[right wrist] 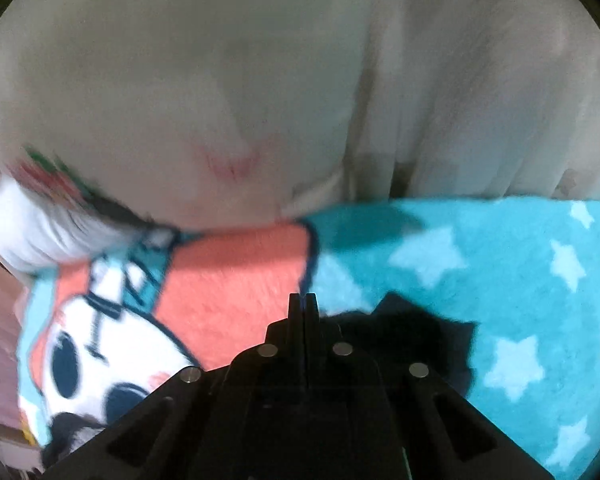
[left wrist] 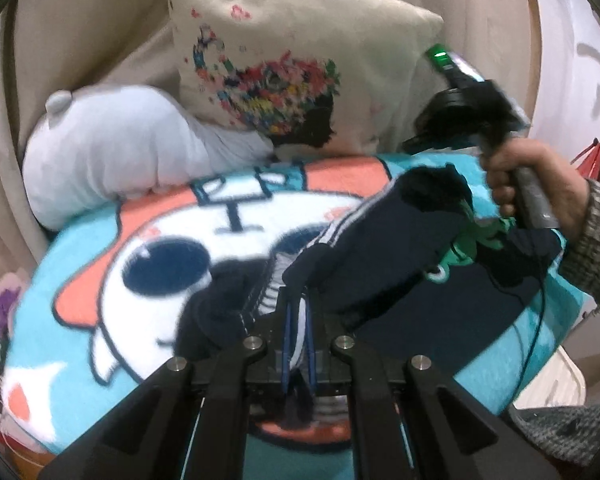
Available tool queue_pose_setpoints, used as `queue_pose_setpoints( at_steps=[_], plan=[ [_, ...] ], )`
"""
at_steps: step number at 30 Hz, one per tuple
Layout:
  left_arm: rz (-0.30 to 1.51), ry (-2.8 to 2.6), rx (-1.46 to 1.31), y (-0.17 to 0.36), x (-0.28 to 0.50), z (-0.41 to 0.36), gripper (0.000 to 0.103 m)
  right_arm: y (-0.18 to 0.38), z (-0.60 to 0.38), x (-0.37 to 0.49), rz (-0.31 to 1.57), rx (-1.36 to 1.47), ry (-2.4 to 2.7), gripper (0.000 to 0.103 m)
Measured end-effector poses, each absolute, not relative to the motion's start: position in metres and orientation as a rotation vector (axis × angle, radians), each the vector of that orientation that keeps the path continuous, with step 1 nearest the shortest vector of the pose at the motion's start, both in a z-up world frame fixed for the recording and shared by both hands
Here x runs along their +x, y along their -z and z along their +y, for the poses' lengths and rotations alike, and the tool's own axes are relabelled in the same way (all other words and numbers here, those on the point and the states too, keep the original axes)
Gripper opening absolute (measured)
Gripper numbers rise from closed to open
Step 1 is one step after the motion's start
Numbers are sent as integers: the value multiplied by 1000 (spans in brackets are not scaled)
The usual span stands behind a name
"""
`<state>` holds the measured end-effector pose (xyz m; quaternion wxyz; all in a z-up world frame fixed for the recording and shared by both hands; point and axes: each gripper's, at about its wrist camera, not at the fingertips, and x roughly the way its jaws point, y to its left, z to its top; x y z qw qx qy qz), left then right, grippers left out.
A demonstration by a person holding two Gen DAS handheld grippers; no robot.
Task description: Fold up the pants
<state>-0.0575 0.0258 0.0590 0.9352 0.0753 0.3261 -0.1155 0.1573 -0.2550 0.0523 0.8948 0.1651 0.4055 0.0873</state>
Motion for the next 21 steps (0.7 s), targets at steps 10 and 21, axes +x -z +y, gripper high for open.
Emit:
queue_pose_setpoints(
  at_steps=[10,21],
  plan=[
    [626,244,306,-53,-84,0,6,-55,-253,123,887,198,-275,47],
    [659,219,327,-33,-92,-1,6,-37,-174,154,906,-284,-413,70]
  ],
)
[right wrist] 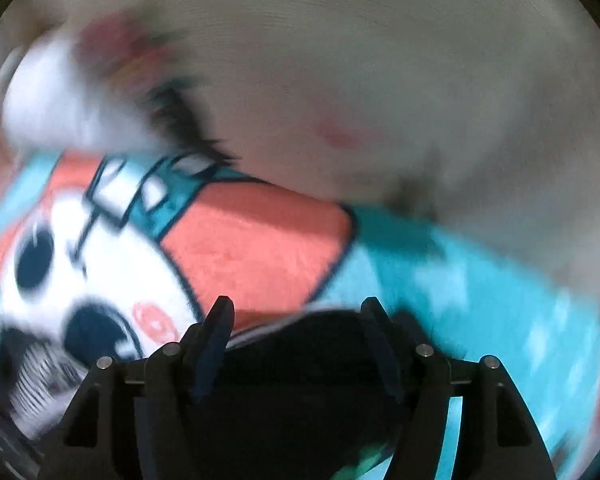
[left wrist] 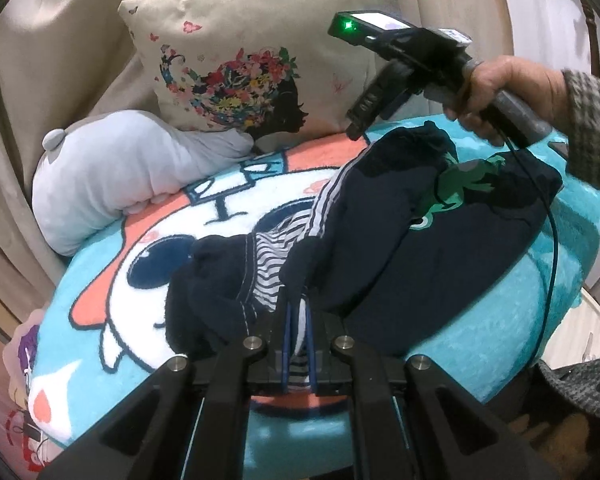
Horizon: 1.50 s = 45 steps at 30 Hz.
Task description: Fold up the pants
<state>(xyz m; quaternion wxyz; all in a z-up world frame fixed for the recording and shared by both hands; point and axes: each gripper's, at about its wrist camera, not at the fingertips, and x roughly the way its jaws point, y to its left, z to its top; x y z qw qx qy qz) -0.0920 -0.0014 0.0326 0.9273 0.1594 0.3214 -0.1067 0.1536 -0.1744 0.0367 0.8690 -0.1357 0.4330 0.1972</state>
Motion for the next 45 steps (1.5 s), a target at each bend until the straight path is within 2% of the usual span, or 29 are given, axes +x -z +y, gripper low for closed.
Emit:
queue_pose_setpoints(
  at_steps=[5,13,16,19,21,22,23,24,29,36,40,45],
  plan=[
    [691,217,262,-35,-79,18,6,-31,-173,134,840,-614,-547,70],
    [738,195,250,-31,-63,14,6,4,-200,187,943,-610,-615,70],
    [767,188,217,-31,-56,18,6,9,-212,197,933,-537,-637,93],
    [788,181,182,-32,-49,24,6,17,-234,205,979,-351,-641,93],
    [798,172,173,-33,-45,25,6,15,-242,198,975,-308,-648,82],
    [801,168,173,-33,-43,26,6,13,-245,193,966,-301,-664,63],
    [802,164,174,-34,-41,26,6,9,-248,188,971,-271,-695,32],
    [801,159,176,-35,-39,25,6,8,-252,188,987,-240,-719,18],
    [762,123,188,-46,-35,22,6,-6,-263,172,921,-214,-671,15],
    [662,121,247,-71,-51,17,6,-66,-311,97,721,-136,-560,15],
    [624,151,299,-71,-76,10,7,-57,-320,40,685,-89,-518,15],
    [652,155,406,-38,-100,-1,7,-8,-332,-35,724,-36,-495,16]
  ],
)
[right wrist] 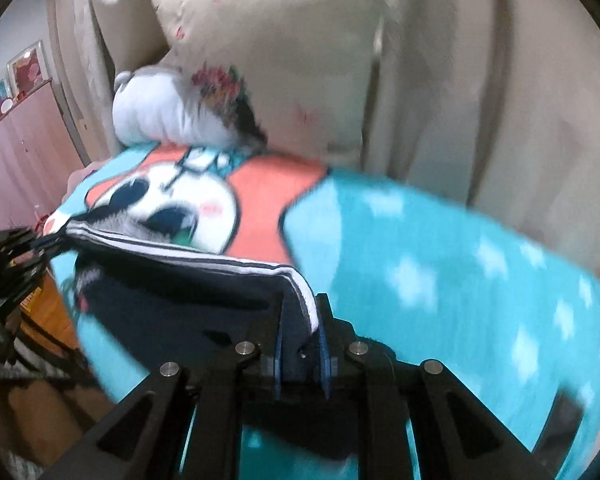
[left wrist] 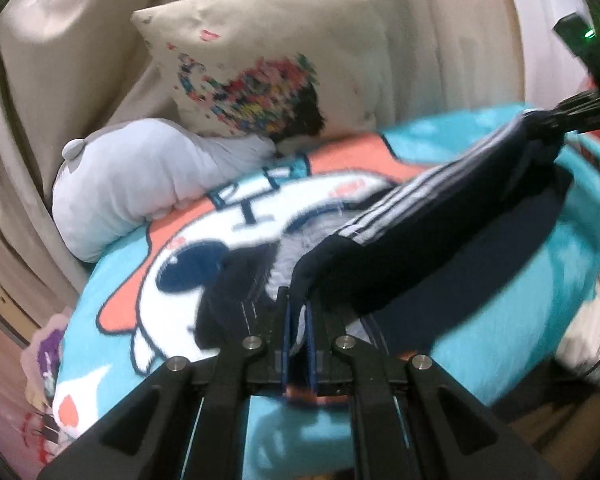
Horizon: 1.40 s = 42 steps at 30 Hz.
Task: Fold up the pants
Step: 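Release the pants and reposition both tools over the folded pants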
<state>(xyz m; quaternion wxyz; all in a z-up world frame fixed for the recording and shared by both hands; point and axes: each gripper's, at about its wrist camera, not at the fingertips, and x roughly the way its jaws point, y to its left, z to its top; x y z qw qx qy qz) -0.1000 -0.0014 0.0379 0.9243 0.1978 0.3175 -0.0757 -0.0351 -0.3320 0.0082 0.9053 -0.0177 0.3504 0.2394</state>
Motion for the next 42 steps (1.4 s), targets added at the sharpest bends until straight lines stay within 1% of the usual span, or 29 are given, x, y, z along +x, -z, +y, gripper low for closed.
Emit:
queue_pose_setpoints(
  at_steps=[4,6,7,8,10,13,18,19,21,24,27,28,29,30,31,35,38,41,42],
  plan=[
    [670,134,495,-8,-116,-9,9,29,-334,-74,769,-39,-452,17],
    [674,129,511,-1,-122,-8,10,40,-340,-84,783,-18,-430,24],
    [673,128,516,1,-125,-7,11,42,-346,-88,783,6,-416,33],
    [674,130,517,1,-126,-5,13,41,-352,-90,779,32,-398,49],
    [680,141,504,-1,-130,2,14,37,-367,-96,761,78,-349,63],
    [713,170,468,-5,-133,14,14,27,-384,-100,731,124,-312,64],
    [756,222,313,-22,-136,48,15,3,-385,-101,648,137,-304,64],
    [755,211,274,-26,-136,58,16,0,-386,-99,636,151,-307,64],
    [749,179,228,-30,-135,70,26,-4,-391,-96,605,191,-294,64],
    [756,120,181,-29,-128,85,28,5,-387,-87,616,197,-307,64],
    [774,89,155,-26,-117,88,28,24,-366,-72,688,111,-321,64],
    [774,87,146,-26,-114,88,28,30,-356,-67,709,69,-317,62],
    [772,84,133,-26,-112,87,28,34,-352,-65,722,45,-311,40],
    [770,78,121,-27,-110,87,28,36,-345,-63,737,6,-283,24],
    [770,71,110,-28,-108,88,28,33,-342,-64,726,-19,-260,15],
    [768,34,52,-31,-93,97,28,-6,-342,-72,605,-27,-255,13],
    [778,10,-1,-31,-80,103,28,-21,-345,-58,580,-32,-248,13],
    [774,9,-39,-33,-75,107,28,-5,-353,-37,645,-6,-217,14],
    [774,10,-49,-33,-73,108,30,4,-356,-31,676,6,-201,15]
  ],
)
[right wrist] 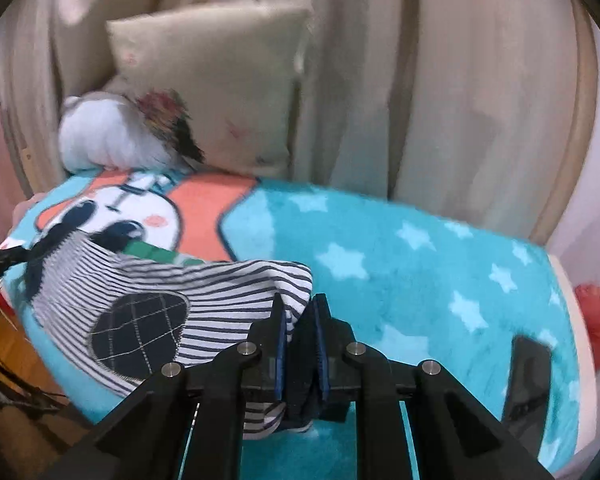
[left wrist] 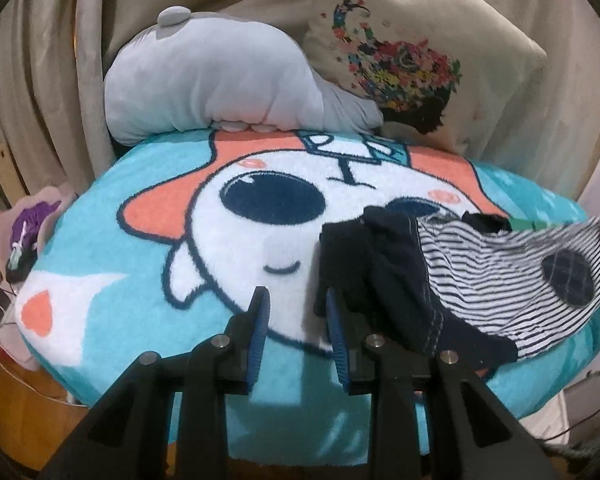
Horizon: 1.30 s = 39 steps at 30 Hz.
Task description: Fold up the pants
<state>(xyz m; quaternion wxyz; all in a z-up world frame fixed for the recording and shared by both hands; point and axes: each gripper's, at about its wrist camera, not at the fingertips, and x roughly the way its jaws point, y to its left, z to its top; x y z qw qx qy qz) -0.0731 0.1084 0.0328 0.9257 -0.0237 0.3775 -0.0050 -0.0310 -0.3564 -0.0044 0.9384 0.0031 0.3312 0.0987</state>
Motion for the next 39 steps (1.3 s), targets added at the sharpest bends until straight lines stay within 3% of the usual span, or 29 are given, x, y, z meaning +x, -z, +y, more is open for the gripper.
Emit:
queue_pose_setpoints(
  at_steps=[1,3,7,9,11,14,20,22,23,24,25,26,37,39],
  plan=[
    [777,8,-59,-33,-71,110,33,15,-361,-26,702,19,-176,20],
    [780,-3,-84,-34,-64,116,48,33,-372,-21,742,64,-116,30],
    [795,46,-188,-35,-48,131,65,30,-394,-33,695,184,-132,65],
    [818,110,-247,-30,-38,135,76,28,-401,-37,672,233,-164,72],
    [840,162,-284,-24,-28,135,77,33,-403,-34,697,282,-202,76],
    [863,249,-293,-18,-11,126,91,46,-404,-25,741,339,-224,76],
    [970,398,-223,-5,16,84,94,59,-394,-13,733,402,-269,81],
    [970,335,-109,-1,15,65,93,64,-385,-6,746,419,-313,80],
    [947,295,-34,-1,12,54,72,65,-377,-1,751,418,-344,74],
    [933,281,-9,-1,9,51,41,65,-372,2,757,420,-369,63],
    [931,307,-33,-3,8,50,34,66,-369,6,774,439,-407,29],
    [934,330,-90,-6,7,54,29,67,-365,11,794,481,-453,24],
    [829,254,-160,-44,33,64,27,-3,-362,29,629,426,-420,21],
    [837,222,-188,-40,43,68,32,9,-361,44,659,449,-402,27]
  ],
)
